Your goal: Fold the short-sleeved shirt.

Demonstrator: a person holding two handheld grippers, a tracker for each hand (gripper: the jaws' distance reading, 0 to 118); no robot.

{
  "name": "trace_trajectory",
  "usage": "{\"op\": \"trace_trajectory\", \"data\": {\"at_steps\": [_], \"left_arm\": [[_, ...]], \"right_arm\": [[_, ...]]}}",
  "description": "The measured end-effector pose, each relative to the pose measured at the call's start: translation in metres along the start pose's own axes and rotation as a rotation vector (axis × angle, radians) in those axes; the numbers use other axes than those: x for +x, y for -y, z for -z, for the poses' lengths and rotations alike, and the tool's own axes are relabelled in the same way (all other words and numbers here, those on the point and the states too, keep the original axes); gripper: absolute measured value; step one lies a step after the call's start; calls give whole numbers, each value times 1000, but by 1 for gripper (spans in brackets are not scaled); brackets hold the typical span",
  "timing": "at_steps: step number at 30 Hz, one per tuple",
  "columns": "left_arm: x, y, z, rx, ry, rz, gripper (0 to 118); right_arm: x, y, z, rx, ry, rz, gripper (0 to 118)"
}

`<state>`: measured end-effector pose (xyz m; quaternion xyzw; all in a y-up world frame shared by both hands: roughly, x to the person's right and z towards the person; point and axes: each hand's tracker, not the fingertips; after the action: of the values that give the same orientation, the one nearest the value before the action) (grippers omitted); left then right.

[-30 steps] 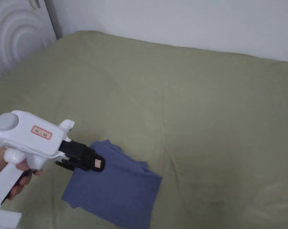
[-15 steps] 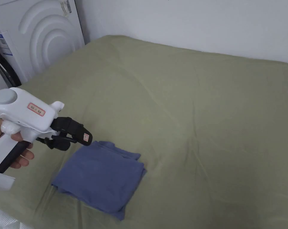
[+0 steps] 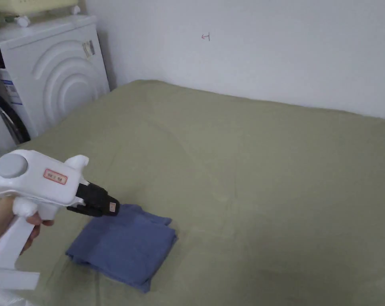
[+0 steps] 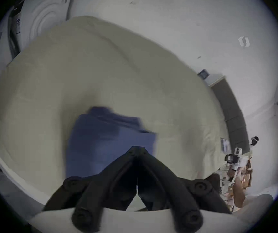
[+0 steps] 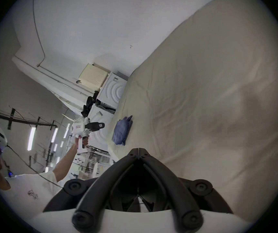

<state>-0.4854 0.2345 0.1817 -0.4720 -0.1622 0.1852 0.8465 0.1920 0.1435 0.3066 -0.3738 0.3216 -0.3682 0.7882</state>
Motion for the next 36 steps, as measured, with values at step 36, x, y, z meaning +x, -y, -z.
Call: {"op": "trace_trajectory", "data": {"at_steps": [36], "left_arm": [[386, 113, 30, 790, -251, 479, 11]], "right_arm": [[-189, -22, -51, 795, 877, -814, 1]]}}
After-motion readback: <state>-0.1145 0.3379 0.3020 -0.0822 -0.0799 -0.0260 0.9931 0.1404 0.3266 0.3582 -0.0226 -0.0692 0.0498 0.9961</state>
